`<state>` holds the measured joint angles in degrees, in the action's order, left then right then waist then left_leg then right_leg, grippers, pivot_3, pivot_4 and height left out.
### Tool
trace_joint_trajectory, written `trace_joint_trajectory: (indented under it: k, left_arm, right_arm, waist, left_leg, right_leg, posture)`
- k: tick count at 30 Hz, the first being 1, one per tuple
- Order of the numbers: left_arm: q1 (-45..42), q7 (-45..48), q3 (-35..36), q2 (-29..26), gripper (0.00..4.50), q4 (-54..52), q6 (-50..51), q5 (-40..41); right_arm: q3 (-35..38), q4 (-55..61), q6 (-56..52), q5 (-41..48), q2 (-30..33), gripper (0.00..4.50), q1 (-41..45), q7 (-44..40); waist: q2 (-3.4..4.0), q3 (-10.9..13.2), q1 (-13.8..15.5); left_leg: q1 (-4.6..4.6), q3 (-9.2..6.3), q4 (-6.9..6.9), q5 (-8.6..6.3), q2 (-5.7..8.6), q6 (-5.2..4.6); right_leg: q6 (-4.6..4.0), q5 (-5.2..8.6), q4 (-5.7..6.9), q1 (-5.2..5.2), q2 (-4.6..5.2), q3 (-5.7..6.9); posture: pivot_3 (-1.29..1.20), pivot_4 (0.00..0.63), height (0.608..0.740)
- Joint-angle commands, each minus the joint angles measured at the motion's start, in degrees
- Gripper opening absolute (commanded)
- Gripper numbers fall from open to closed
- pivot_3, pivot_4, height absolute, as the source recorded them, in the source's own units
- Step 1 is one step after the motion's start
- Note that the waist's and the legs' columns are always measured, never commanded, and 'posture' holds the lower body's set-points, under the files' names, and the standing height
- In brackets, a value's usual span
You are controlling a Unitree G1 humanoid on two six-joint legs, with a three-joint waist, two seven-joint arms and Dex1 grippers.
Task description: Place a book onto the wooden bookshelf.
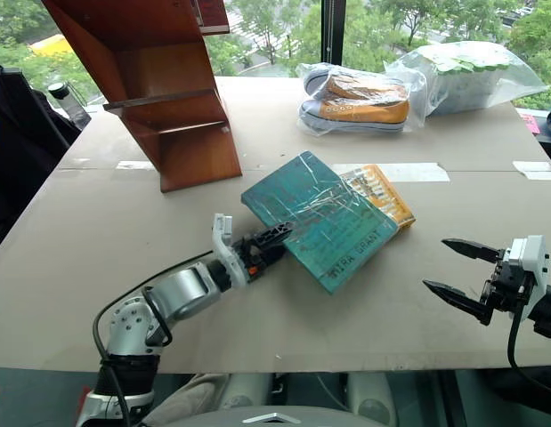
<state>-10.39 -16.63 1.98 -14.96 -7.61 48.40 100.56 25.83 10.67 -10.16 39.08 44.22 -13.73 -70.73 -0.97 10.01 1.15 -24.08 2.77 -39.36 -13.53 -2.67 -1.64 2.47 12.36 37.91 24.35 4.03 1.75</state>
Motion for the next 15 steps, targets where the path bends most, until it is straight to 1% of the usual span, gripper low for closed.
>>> trace_joint_trajectory:
  k: [1,4,8,9,11,12,15]
  left_arm:
    - [-1.4,-0.6,0.1,1.7,4.42,1.3,0.3,0.7]
    - [-1.5,-0.4,0.9,2.4,3.64,2.1,0.3,0.2]
    - [-0.5,0.1,2.1,2.4,1.81,1.4,0.2,0.2]
    - [-0.1,0.2,2.5,2.5,1.16,0.8,-0.1,0.2]
    - [0.6,0.3,3.2,2.4,0.29,-0.5,-0.4,0.4]
    - [1.0,0.5,3.5,2.4,0.04,-1.3,-0.6,0.6]
    - [2.2,0.7,4.4,2.1,0.04,-4.0,-0.7,2.3]
  right_arm:
    - [4.1,4.9,-2.9,4.1,0.6,4.5,-1.3,1.3]
    - [5.5,7.0,-5.0,6.3,0.5,4.5,-2.2,2.0]
    - [6.2,8.6,-6.9,7.7,0.5,4.5,-2.7,2.5]
    - [6.2,8.7,-7.1,7.7,0.6,4.5,-2.6,2.5]
    - [6.0,8.8,-7.5,7.8,0.7,4.5,-2.2,2.6]
    - [5.8,8.6,-7.7,7.8,0.8,4.5,-1.8,2.5]
    - [5.0,8.1,-7.9,7.5,0.9,4.5,-0.5,2.4]
  waist:
    - [0.0,0.0,0.0]
    - [-0.01,0.0,-0.1]
    - [-0.02,0.0,-0.1]
    - [-0.02,0.0,-0.1]
    - [-0.02,0.0,-0.3]
    - [-0.02,0.0,-0.3]
    - [-0.02,0.0,-0.3]
  left_leg:
    - [0.0,0.0,0.0,0.0,0.0,0.0]
    - [0.04,-0.01,0.0,0.0,0.01,0.0]
    - [0.14,-0.04,0.0,0.0,0.0,0.0]
    - [0.14,-0.05,0.0,0.0,0.0,0.0]
    - [0.14,-0.07,0.01,-0.01,-0.01,0.0]
    - [0.14,-0.07,0.01,-0.01,-0.01,0.0]
    - [0.18,-0.09,0.02,-0.01,-0.02,0.0]
  right_leg:
    - [-0.01,-0.01,0.0,0.0,0.0,0.0]
    - [-0.01,0.0,-0.01,-0.03,0.01,0.0]
    - [0.0,0.01,-0.01,-0.11,0.02,0.0]
    - [0.01,0.01,-0.01,-0.12,0.02,0.0]
    - [0.0,0.01,-0.02,-0.11,0.02,-0.01]
    - [0.0,0.01,-0.02,-0.11,0.02,-0.03]
    - [0.0,0.01,-0.02,-0.11,0.02,-0.04]
  posture:
    - [0.0,0.15,0.693]
    - [0.0,0.15,0.693]
    - [0.0,0.15,0.693]
    - [0.0,0.15,0.693]
    - [0.0,0.15,0.693]
    - [0.0,0.15,0.693]
    - [0.0,0.15,0.693]
